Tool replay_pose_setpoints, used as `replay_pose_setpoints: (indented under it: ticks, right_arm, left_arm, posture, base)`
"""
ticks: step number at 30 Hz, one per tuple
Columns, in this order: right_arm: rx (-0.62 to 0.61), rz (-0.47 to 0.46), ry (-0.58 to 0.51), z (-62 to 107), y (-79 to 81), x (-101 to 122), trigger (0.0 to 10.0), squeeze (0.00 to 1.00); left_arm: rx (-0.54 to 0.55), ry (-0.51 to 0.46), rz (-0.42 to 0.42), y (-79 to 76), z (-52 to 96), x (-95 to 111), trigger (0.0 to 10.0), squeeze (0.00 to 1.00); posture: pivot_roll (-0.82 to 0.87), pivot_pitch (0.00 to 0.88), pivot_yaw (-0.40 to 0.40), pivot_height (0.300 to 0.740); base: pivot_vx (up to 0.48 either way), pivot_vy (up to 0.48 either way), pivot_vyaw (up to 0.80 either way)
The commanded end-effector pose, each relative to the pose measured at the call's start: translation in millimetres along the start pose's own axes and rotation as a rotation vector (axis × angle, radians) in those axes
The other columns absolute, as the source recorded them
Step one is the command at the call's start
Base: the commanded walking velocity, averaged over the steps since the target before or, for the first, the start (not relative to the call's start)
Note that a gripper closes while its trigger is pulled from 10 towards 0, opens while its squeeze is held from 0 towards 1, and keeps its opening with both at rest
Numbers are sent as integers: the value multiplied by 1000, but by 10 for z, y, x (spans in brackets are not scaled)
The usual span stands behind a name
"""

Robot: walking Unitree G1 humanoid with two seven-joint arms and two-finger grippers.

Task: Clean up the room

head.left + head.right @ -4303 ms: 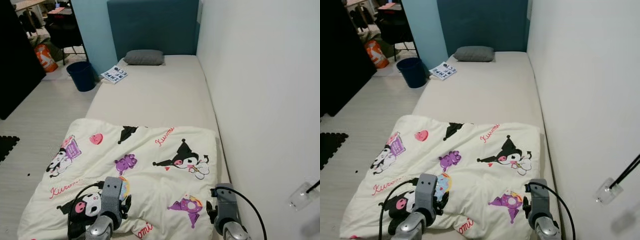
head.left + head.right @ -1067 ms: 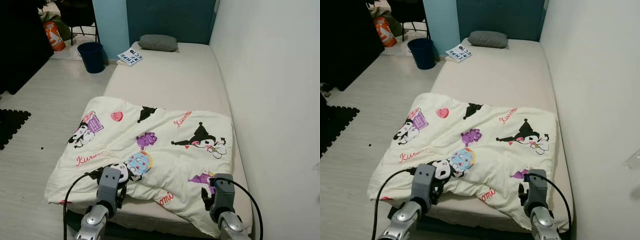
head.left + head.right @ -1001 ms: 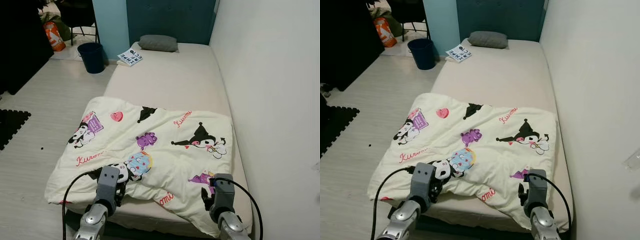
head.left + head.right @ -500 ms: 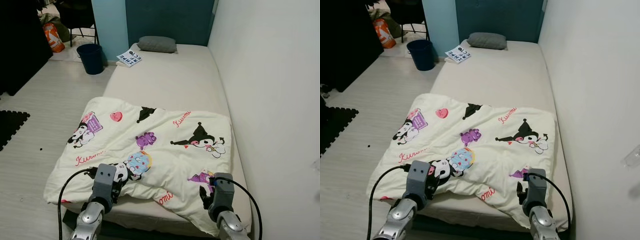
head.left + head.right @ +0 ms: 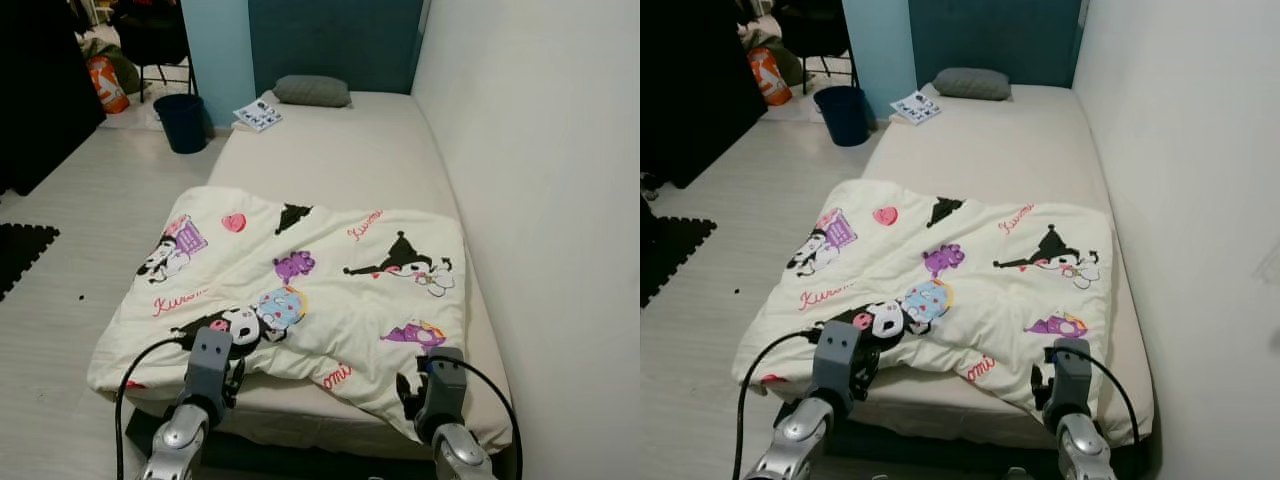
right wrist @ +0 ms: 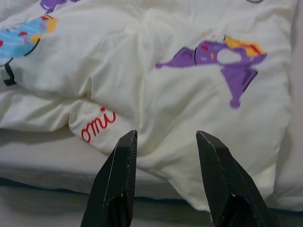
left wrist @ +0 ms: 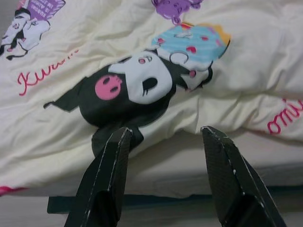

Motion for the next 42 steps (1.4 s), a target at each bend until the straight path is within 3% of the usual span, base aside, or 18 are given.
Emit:
replay_pose_setpoints:
  ticks: [1,5,7,8,12,14,16,20,24,26,27,28,30,33,34,42]
  right_arm:
    - [5,-2,9,10,14,-34,10000,0]
    - [18,11,16,0,37,-31,10000,0]
    - [29,20,17,-15,59,-13,10000,0]
    - [29,20,17,-15,59,-13,10000,0]
    - [38,25,14,-35,76,20,10000,0]
    - [38,25,14,-35,76,20,10000,0]
    - [40,28,14,-34,74,22,10000,0]
    - [41,31,15,-31,66,21,10000,0]
    - [38,31,15,-23,49,15,10000,0]
    - [39,28,17,-16,43,4,10000,0]
    - [39,28,17,-16,43,4,10000,0]
    - [39,25,22,-12,44,-7,10000,0]
    - [39,25,22,-12,44,-7,10000,0]
    - [40,16,29,3,52,-46,10000,0]
    - [41,15,30,7,54,-54,10000,0]
    - [45,15,31,6,65,-56,10000,0]
  left_arm:
    - [4,24,-3,35,21,-55,10000,0]
    - [55,21,23,175,-26,-7,10000,0]
    - [137,-1,23,457,-117,131,10000,0]
    - [137,-1,23,457,-117,131,10000,0]
    - [305,-41,-14,1059,-231,436,10000,0]
    - [305,-41,-14,1059,-231,436,10000,0]
    - [351,-66,-17,1245,-259,576,10000,0]
    - [366,-91,-38,1340,-291,708,10000,0]
    - [309,-95,-33,1219,-331,716,10000,0]
    - [217,-63,-27,974,-347,594,10000,0]
    - [217,-63,-27,974,-347,594,10000,0]
    - [159,-36,-32,818,-343,502,10000,0]
    - [159,-36,-32,818,-343,502,10000,0]
    - [17,48,-32,265,-179,98,10000,0]
    - [1,70,-25,163,-125,3,10000,0]
    - [-20,116,-1,-7,11,-189,10000,0]
  posture:
    - [-3,81,4,644]
    - [-3,81,4,644]
    - [-3,81,4,644]
    - [-3,81,4,644]
    - [-3,86,-10,644]
    - [-3,86,-10,644]
    - [-5,90,-12,644]
    - [-5,92,-13,644]
    - [-6,97,-11,644]
    - [-2,102,-10,644]
    - [-2,102,-10,644]
    - [-1,102,-10,644]
    - [-1,102,-10,644]
    - [1,112,-8,629]
    - [1,112,-8,624]
    - [5,124,-11,609]
  base:
    - [0,0,0]
    - [0,0,0]
    - [0,0,0]
    - [0,0,0]
    - [0,0,0]
    - [0,0,0]
    - [0,0,0]
    - [0,0,0]
    - [0,0,0]
    - [0,0,0]
    - [0,0,0]
    - [0,0,0]
    - [0,0,0]
    - [0,0,0]
    - [0,0,0]
    - [0,0,0]
Point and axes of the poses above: a point about 5 cm out from each wrist's last joint towards the gripper, its own z axis pointing back from the gripper into the wrist, its own x axis along the axis of the wrist's last joint, y = z × x, the point moved 3 cm from there along -z, pointing out of the wrist towards the gripper, and after that the axes turned 12 degrees about -z, right-handed, at the moved point
